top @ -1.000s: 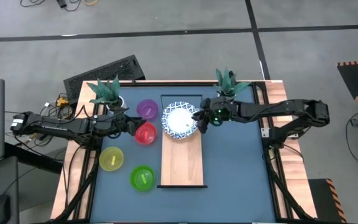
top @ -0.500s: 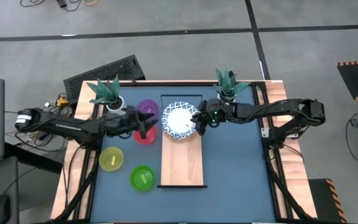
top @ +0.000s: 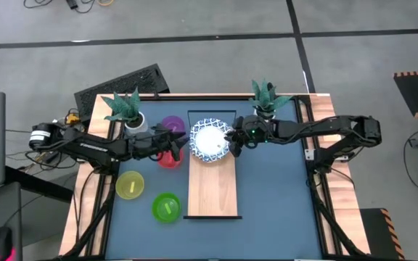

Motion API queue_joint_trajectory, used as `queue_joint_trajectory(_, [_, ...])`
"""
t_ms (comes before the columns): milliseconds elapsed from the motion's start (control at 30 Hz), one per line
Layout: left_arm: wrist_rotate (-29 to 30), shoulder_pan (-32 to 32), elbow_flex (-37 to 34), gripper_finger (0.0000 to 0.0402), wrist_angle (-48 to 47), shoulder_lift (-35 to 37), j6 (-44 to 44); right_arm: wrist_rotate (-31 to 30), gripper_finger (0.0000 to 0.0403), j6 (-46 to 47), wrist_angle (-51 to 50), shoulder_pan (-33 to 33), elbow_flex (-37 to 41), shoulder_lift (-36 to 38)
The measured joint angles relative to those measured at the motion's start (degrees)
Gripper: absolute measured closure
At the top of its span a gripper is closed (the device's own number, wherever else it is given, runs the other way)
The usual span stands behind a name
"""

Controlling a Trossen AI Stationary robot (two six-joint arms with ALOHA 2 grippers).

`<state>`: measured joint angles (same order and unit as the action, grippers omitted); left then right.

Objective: Place and stack bowls onto a shelf
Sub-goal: Stack the white patterned bowl on top of the white patterned bowl on the shelf

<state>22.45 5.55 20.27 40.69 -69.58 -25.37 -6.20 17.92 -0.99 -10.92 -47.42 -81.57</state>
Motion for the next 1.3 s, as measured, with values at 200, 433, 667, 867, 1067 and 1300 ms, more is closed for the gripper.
queue_joint_trajectory(200, [-1.7, 2.9, 0.0, 0.0308, 0.0, 0.0, 0.7, -0.5, 0.0286, -1.7, -0.2, -0.5, 0.1, -0.2])
queue_joint_trajectory(433, [-7.3, 4.9, 0.0, 0.0384, 0.0, -1.5, 3.1, -2.9, 0.0286, -3.3, -1.4, -1.0, 0.1, -0.2])
queue_joint_trajectory(667, [-8.8, 4.7, 0.8, 0.0399, 0.8, -5.3, 3.3, -3.0, 0.0286, -1.0, 4.8, -1.3, 5.4, -0.2])
queue_joint_trajectory(867, [-8.6, 4.7, 2.1, 0.0401, 0.8, -6.6, 4.2, -3.0, 0.0286, -1.5, 5.1, -1.2, 6.1, -0.1])
queue_joint_trajectory(1067, [-7.8, 4.7, 2.9, 0.0401, 0.4, -2.9, 5.7, -2.9, 0.0286, -1.5, 4.8, -1.0, 6.1, 0.2])
queue_joint_trajectory(1300, [-4.6, 4.7, 3.1, 0.0401, 0.4, 2.0, 6.8, -2.8, 0.0286, -1.9, 4.9, -0.7, 6.1, 0.2])
